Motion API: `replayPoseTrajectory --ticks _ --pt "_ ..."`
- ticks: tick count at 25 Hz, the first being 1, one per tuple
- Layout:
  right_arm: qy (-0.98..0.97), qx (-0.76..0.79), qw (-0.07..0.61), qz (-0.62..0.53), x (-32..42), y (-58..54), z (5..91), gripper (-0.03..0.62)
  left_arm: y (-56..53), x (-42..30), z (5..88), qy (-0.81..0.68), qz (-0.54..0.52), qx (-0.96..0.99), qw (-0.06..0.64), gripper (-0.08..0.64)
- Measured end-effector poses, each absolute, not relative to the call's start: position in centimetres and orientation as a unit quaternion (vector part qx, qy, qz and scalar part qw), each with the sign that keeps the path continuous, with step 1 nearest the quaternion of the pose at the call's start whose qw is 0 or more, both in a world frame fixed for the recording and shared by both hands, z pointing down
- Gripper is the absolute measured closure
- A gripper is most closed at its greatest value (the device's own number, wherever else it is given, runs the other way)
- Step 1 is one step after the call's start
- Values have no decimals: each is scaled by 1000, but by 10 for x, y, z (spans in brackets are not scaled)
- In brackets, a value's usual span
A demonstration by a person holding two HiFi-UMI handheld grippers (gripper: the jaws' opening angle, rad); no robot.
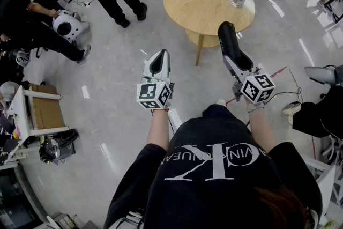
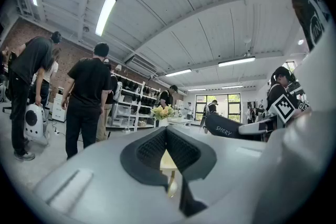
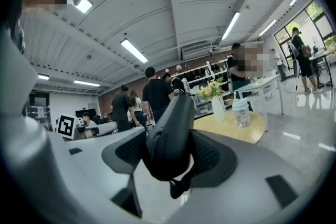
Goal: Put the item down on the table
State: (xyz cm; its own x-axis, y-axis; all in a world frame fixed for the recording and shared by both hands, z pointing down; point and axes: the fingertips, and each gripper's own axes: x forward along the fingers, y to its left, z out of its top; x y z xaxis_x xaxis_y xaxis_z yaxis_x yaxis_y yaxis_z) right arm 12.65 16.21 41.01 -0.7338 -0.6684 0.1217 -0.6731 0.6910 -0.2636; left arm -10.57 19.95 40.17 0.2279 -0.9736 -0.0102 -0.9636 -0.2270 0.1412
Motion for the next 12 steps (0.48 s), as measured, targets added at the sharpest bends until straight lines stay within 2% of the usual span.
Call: replayPoseTrajectory --ticks 12 --pt "-918 370 5 139 128 154 411 324 193 -110 405 -623 -45 780 46 549"
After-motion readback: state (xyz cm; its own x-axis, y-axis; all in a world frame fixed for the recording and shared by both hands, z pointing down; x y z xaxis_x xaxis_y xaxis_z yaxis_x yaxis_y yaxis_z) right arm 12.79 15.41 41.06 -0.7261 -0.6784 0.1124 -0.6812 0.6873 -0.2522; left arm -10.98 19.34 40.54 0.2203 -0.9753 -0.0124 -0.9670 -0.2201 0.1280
